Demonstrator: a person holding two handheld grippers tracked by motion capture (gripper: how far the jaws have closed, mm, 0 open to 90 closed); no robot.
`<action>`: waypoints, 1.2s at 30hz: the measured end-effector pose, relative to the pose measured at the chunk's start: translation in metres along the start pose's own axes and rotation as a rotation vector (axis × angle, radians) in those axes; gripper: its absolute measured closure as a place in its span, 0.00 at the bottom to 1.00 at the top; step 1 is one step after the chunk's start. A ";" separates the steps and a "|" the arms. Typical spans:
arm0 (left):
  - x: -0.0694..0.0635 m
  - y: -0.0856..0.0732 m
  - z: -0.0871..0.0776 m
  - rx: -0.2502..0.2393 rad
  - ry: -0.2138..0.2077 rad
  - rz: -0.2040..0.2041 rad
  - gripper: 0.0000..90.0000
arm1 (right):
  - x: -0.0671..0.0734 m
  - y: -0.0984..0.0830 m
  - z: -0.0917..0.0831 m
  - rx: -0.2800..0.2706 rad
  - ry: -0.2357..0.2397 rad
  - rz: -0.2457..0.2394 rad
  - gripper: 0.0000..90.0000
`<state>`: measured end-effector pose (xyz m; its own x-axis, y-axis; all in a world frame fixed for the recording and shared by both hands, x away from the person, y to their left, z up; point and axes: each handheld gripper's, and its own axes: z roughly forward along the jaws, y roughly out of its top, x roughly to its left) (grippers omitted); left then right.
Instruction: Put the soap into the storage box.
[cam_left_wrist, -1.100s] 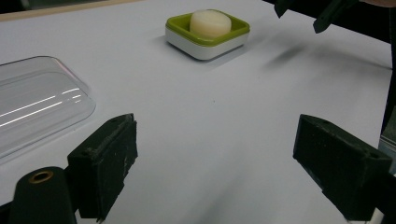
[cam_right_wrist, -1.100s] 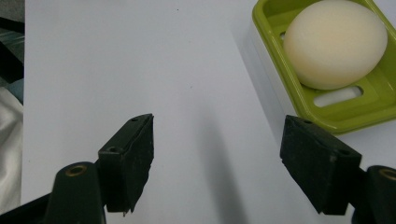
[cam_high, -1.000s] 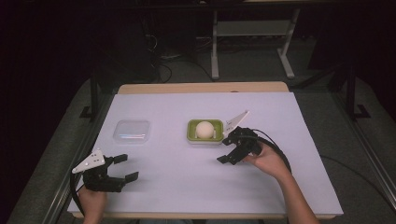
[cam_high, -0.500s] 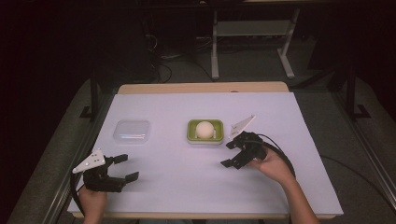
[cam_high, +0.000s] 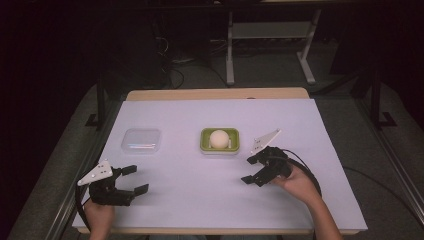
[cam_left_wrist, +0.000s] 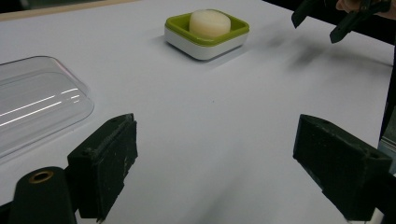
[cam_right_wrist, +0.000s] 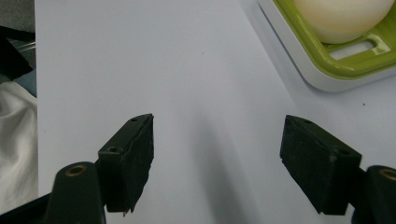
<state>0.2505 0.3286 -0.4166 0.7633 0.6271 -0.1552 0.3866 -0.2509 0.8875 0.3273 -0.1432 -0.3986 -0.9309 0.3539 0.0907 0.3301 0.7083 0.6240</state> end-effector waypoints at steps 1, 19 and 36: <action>0.000 0.000 0.000 0.001 0.001 -0.001 0.15 | 0.001 -0.002 0.000 -0.001 -0.001 0.002 0.28; 0.000 0.000 0.001 0.005 -0.002 0.004 0.15 | 0.011 -0.025 -0.007 -0.013 -0.008 0.041 0.28; -0.001 0.000 0.001 0.006 -0.002 0.003 0.15 | 0.023 -0.047 -0.013 -0.027 -0.009 0.093 0.28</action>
<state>0.2508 0.3272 -0.4168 0.7654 0.6250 -0.1536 0.3878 -0.2574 0.8851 0.2883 -0.1769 -0.4156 -0.8951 0.4225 0.1422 0.4103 0.6558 0.6337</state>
